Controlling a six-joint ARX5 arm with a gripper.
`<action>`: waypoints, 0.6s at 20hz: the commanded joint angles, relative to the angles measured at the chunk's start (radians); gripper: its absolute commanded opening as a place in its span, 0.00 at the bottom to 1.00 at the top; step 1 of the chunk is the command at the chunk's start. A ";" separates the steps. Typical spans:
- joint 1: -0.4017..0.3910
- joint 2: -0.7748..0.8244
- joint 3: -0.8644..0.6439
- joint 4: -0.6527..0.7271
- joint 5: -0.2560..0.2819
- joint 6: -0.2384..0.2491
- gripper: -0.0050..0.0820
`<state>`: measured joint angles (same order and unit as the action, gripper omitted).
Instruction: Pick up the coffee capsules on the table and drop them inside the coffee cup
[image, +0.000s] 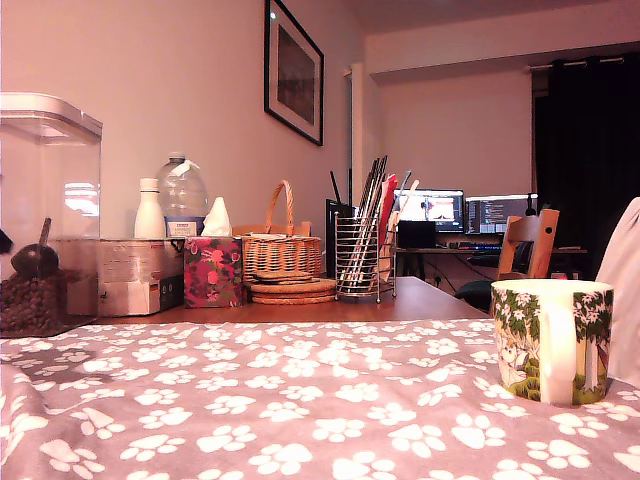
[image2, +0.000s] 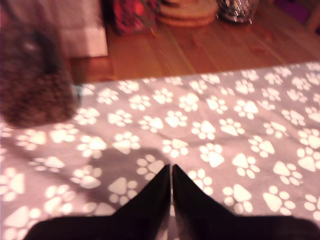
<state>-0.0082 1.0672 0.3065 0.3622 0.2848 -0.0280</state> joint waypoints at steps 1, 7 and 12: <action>0.007 -0.042 -0.048 0.003 -0.006 -0.008 0.04; 0.013 -0.191 -0.116 -0.039 -0.007 -0.083 0.04; 0.013 -0.339 -0.122 -0.169 -0.037 -0.084 0.04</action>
<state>0.0010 0.7460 0.2073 0.1989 0.2508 -0.1062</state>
